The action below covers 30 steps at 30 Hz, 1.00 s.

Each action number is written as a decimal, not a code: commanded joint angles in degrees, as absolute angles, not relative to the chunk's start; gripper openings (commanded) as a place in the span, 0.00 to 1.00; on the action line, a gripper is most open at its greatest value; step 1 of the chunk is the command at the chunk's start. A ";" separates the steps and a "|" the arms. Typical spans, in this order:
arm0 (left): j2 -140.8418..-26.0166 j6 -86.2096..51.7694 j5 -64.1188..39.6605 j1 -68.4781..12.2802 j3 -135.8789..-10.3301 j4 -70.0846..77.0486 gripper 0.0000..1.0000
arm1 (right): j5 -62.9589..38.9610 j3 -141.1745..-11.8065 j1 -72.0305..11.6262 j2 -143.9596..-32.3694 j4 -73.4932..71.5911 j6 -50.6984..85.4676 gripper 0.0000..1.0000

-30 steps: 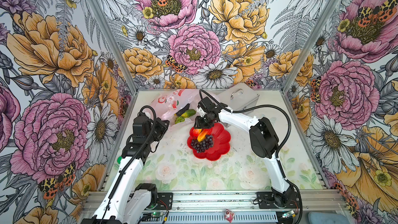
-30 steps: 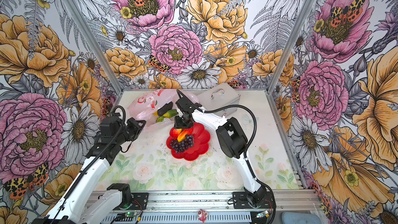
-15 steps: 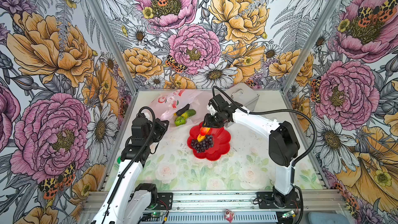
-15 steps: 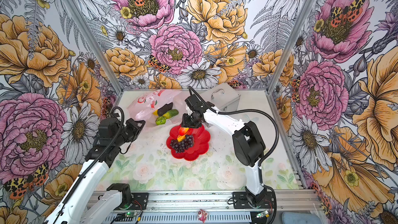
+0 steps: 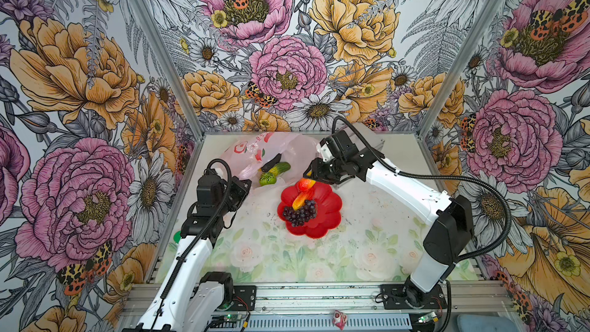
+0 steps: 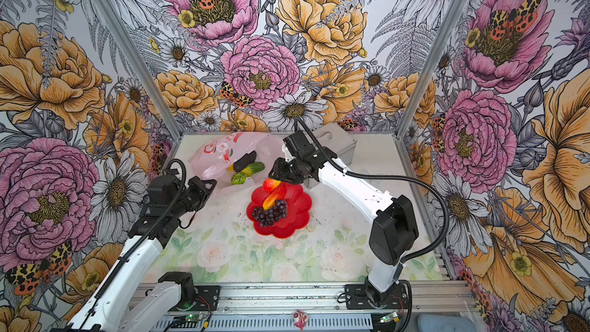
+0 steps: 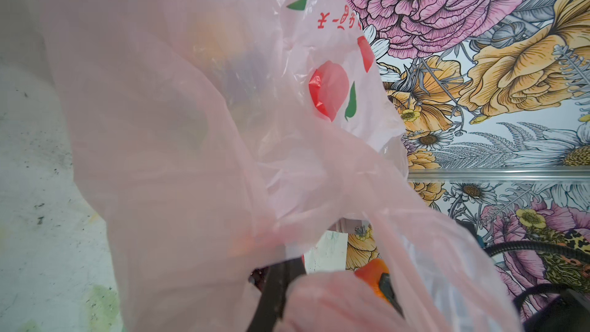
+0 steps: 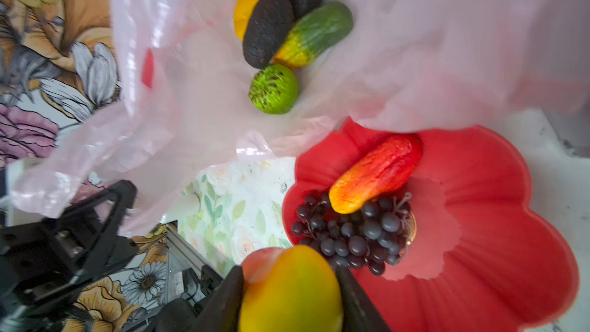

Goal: Place the fruits into the plastic bag
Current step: Place the fruit in the plastic bag.

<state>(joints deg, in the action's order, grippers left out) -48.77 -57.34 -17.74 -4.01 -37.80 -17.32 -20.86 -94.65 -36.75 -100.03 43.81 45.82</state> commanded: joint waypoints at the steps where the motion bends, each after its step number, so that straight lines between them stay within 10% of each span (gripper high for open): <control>1: -48.52 -58.18 -17.88 -5.29 -38.03 -15.92 0.00 | -22.28 -100.07 -36.40 -103.51 40.52 49.12 0.45; 30: -50.53 -59.84 -12.04 -10.30 -40.83 -15.48 0.00 | -18.07 -141.39 -37.40 -145.21 25.36 70.91 0.48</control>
<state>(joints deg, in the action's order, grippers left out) -50.13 -59.70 -13.28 -9.50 -38.48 -16.47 -20.10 -138.15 -37.19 -142.37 28.38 67.99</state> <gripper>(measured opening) 0.050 0.475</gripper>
